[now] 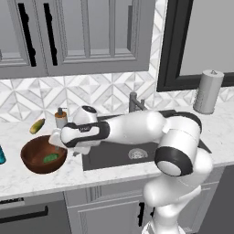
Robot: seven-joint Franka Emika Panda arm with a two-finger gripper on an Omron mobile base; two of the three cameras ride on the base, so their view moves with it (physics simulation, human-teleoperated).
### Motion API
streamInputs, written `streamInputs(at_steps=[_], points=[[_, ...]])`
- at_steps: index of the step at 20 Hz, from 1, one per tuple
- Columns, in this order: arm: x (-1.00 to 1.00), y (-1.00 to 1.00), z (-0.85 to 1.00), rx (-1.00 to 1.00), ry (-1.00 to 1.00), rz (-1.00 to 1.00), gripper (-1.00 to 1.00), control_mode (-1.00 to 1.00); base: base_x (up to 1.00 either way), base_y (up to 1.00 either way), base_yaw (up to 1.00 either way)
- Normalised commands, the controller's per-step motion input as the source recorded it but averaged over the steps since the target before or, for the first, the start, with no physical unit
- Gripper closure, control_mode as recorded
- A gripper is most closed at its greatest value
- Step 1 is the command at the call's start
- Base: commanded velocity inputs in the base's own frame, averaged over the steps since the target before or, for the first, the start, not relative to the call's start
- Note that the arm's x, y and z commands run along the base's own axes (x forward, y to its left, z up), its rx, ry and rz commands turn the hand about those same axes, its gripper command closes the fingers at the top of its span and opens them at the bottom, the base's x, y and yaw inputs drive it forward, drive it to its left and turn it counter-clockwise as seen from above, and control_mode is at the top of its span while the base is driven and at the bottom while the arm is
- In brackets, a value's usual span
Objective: Pick the broccoli from the sink and place it in the bowl. Then pick the bowl and place it in the microwave. Then close the microwave door and press the start button.
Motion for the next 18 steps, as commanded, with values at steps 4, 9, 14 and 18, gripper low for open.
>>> streamInputs(at_steps=[4,9,14,18], points=[[0.0,0.07,-0.33,0.0,0.21,-0.09,-1.0,-1.0,0.0,0.0,0.0],[0.03,0.04,-0.31,0.0,0.04,-0.1,-1.0,-1.0,0.0,0.0,0.0],[0.04,0.04,-0.26,0.0,0.0,-0.1,-1.0,-1.0,0.0,0.0,0.0],[0.03,0.03,-0.22,0.0,0.0,-0.09,-1.0,-1.0,0.0,0.0,0.0]])
